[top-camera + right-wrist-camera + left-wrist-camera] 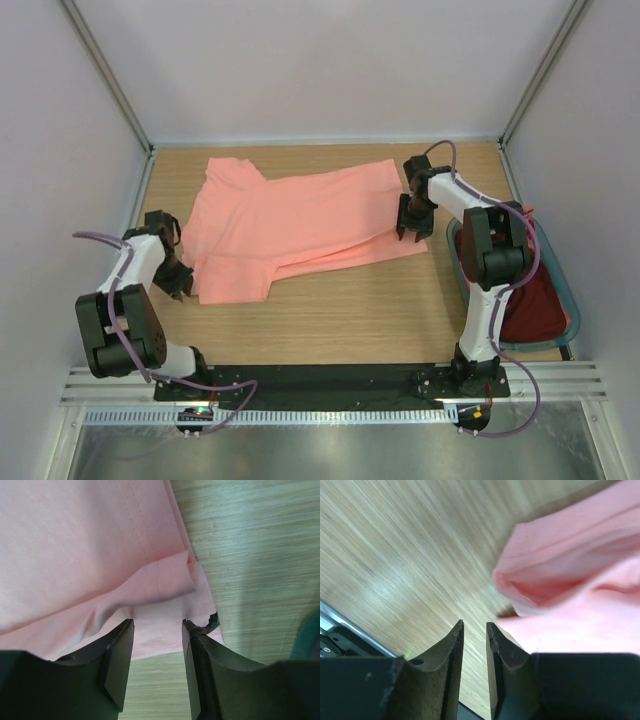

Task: Fold and stack the t-shirts
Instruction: Fold the tshirt

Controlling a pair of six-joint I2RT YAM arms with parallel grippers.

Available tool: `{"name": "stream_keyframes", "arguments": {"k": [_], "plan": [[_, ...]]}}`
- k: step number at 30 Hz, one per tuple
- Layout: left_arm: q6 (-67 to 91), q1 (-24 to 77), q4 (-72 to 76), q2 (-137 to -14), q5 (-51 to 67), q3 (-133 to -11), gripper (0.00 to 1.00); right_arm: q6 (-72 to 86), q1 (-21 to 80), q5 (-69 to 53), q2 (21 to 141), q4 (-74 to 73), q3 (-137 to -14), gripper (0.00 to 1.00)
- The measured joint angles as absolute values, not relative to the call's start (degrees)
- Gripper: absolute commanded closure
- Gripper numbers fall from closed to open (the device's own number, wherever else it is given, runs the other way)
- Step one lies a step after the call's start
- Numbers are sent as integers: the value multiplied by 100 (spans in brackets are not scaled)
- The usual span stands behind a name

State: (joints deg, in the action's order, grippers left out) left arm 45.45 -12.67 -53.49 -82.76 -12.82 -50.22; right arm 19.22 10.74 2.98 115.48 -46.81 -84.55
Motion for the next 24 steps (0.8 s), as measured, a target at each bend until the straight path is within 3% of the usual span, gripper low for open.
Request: {"name": "stream_keyframes", "arguments": {"k": [9, 13, 24], "plan": [[4257, -1269, -5625, -7509, -1035, -5459, 75, 2032, 1092, 19, 11522, -4858, -8943, 52], [4283, -1275, -5612, -7035, -462, -5157, 60, 2086, 1227, -89, 11511, -4858, -8923, 53], [4954, -873, -5588, -6904, 56, -4246, 63, 2091, 1811, -274, 10779, -4888, -8694, 53]]}}
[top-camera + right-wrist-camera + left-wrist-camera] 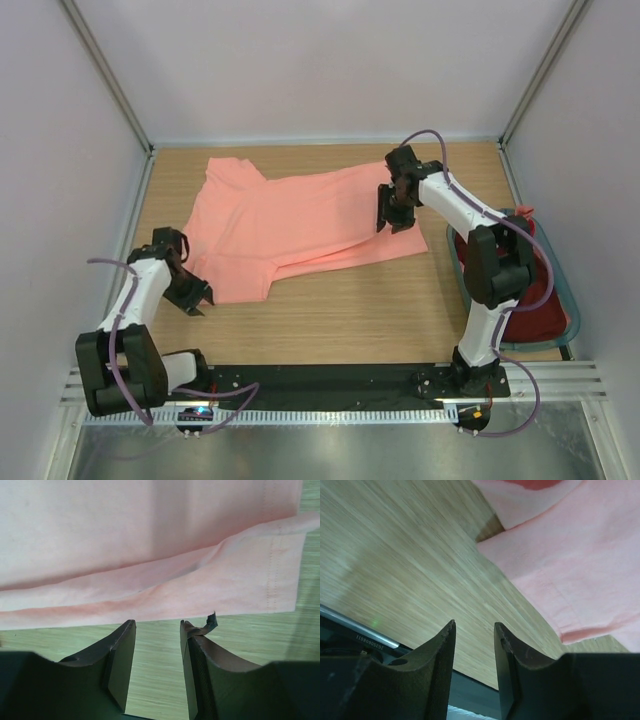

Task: Fold and stack the t-shirts
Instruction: Fold the tshirt

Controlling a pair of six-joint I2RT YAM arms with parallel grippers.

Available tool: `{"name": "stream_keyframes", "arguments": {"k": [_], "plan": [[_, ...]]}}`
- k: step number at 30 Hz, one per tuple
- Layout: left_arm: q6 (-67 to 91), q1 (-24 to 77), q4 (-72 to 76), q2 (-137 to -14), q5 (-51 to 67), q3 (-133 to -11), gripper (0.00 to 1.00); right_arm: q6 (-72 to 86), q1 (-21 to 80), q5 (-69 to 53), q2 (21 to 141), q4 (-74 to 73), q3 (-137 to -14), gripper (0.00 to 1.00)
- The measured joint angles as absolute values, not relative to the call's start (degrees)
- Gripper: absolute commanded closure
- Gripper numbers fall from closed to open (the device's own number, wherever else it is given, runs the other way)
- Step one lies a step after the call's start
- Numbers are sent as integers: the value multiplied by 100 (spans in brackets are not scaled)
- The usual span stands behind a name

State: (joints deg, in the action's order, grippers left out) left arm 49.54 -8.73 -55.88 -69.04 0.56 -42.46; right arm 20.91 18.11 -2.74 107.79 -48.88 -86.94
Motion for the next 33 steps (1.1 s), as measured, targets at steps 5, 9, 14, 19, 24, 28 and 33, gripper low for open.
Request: {"name": "stream_keyframes", "arguments": {"k": [5, 9, 14, 19, 24, 28, 33], "plan": [[5054, -873, -5295, -7432, -211, -4309, 63, 2088, 1933, -314, 10641, -4871, -8632, 53], [5024, -873, -5048, -7981, -447, -4464, 62, 2064, 1938, -314, 10641, -4880, -8501, 53], [4925, -873, -4779, -8320, -701, -4512, 64, 1999, 1938, -314, 10641, -4875, -8418, 53], [4899, -873, -4598, -8510, -725, -4519, 72, 1962, 1938, -314, 10637, -4866, -8331, 53], [4858, -864, -4493, -8525, -652, -4528, 96, 1959, 1938, -316, 10637, -4856, -8329, 53], [4812, -864, -4480, -8521, -624, -4578, 100, 1957, 1938, -314, 10637, -4853, -8329, 53], [4818, -862, -4810, -8217, -495, -4858, 100, 1957, 1938, -314, 10637, -4853, -8329, 53]]}}
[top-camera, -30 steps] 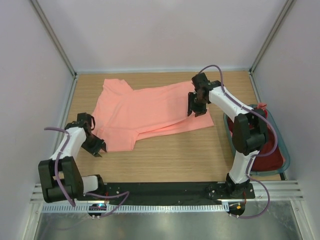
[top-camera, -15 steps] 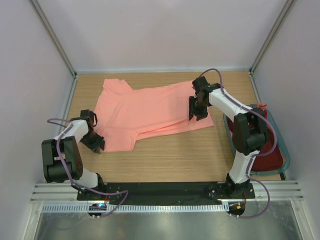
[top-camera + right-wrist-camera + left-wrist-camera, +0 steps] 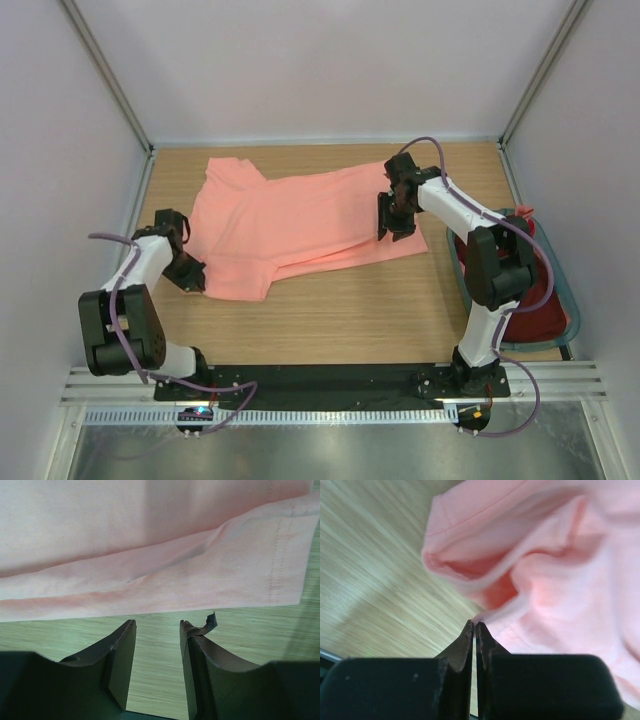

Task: Fold and stack the t-shirts
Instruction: Fold the tshirt

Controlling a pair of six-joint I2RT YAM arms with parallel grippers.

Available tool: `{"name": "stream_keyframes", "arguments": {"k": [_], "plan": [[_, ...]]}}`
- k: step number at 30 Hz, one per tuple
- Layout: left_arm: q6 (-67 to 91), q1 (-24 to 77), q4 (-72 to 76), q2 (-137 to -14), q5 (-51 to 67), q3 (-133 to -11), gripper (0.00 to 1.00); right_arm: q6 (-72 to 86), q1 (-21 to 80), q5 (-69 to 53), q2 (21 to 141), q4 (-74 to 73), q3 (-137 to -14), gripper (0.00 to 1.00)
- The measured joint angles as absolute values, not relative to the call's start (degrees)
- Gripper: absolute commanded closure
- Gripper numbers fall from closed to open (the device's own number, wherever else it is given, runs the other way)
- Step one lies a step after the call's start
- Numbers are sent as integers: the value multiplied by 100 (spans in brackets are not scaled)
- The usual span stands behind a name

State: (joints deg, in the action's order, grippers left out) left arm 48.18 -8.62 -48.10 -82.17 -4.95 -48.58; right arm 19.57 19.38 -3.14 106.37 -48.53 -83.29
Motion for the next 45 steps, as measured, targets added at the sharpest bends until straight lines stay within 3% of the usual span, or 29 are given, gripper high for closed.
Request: {"name": "stream_keyframes", "arguments": {"k": [8, 18, 34, 40, 45], "plan": [[4888, -862, -4934, -8075, -134, -5957, 100, 1959, 1938, -314, 10637, -4860, -8342, 53], [4860, -862, -4246, -9885, 554, -7203, 100, 1979, 1929, -322, 10761, -4836, -8707, 53], [4790, -858, -3813, -10816, 762, -8051, 99, 2034, 1846, -268, 11496, -4740, -9067, 53], [4947, -858, -3730, -11225, 897, -8471, 91, 2053, 1809, -204, 11767, -4744, -9500, 53], [5111, -858, -3767, -11336, 904, -8731, 72, 2117, 1793, -215, 11948, -4720, -9734, 53]]}}
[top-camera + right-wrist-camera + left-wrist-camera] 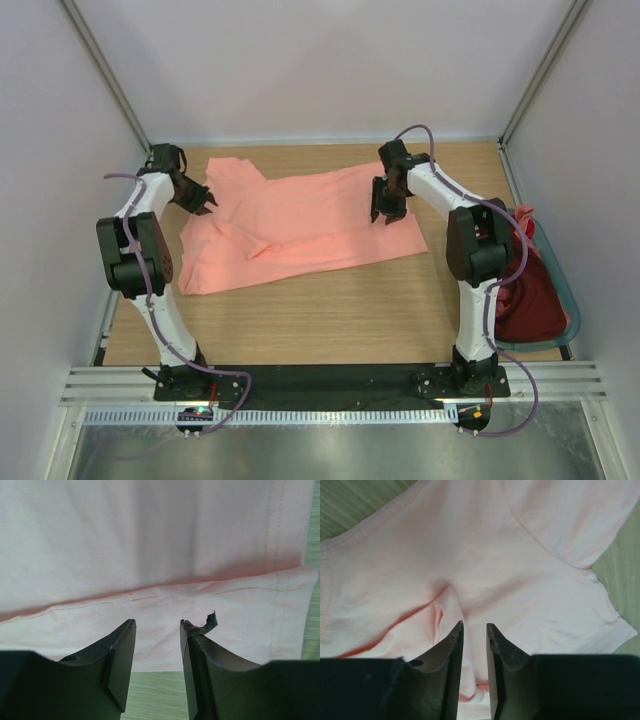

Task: Fold and stack the t-shirts
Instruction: Fold the tshirt

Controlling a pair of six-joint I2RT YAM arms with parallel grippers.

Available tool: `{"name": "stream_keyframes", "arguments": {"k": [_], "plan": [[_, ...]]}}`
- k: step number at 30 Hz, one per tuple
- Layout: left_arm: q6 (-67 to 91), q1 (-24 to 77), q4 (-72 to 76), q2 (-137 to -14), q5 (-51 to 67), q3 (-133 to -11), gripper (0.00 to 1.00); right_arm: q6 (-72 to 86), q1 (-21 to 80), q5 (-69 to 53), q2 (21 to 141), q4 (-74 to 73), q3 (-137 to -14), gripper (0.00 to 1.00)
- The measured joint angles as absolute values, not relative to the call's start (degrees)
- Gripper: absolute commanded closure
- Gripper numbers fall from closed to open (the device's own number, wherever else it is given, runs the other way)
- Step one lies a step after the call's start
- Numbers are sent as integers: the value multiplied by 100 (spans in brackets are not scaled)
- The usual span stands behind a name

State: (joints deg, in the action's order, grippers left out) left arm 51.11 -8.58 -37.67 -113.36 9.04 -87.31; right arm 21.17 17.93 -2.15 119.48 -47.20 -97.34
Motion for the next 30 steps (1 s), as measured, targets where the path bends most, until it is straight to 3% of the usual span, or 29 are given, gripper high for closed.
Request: {"name": "stream_keyframes", "arguments": {"k": [2, 7, 10, 17, 22, 30], "plan": [[5179, -858, -3771, -11334, 906, -8919, 60, 2145, 1798, -255, 11968, -4716, -9738, 53], [5081, -847, -3848, -11236, 917, -9395, 57, 2283, 1990, -473, 11974, -4532, -9738, 53], [4827, -829, -3962, -10798, 851, -9100, 61, 2482, 2316, -797, 11974, -4165, -9738, 53], [4386, -858, -4322, -8715, 495, -6779, 86, 3227, 3273, -1632, 12073, -3055, -9738, 57], [4226, -1153, -4576, -8569, 281, -5817, 90, 3527, 3634, -1968, 12296, -2585, -9675, 61], [4123, -1492, -4582, -9157, -86, -5782, 93, 3155, 3151, -1708, 12254, -2904, -9275, 61]]}}
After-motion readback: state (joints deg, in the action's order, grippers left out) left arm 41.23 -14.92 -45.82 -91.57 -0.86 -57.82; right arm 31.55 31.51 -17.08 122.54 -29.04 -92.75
